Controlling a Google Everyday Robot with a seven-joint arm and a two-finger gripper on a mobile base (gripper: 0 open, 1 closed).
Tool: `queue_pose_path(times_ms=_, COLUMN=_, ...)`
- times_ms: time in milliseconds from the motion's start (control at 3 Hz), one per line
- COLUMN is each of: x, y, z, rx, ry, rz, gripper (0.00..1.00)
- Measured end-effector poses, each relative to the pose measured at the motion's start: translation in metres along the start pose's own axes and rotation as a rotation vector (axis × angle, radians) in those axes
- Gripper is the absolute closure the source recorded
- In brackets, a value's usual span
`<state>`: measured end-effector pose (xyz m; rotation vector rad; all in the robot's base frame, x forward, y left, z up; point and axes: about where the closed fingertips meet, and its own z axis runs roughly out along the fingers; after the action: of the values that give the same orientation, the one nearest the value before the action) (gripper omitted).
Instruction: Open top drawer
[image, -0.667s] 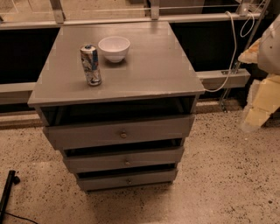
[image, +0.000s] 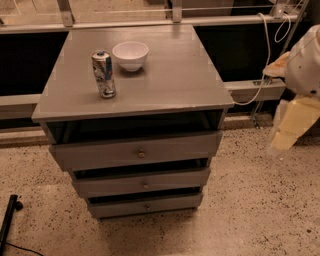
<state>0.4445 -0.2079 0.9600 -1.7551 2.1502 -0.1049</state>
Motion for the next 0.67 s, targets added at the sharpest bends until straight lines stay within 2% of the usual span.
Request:
queue_pose_path(times_ms=333, x=-0.009, y=0.030, z=0.054, rx=-0.022, ry=-0.090, rz=-0.107, gripper=0.00)
queue_pose_path(times_ms=667, x=-0.006, y=0.042, z=0.085, rx=-0.018, ry=-0.099, rz=-0.144, gripper=0.00)
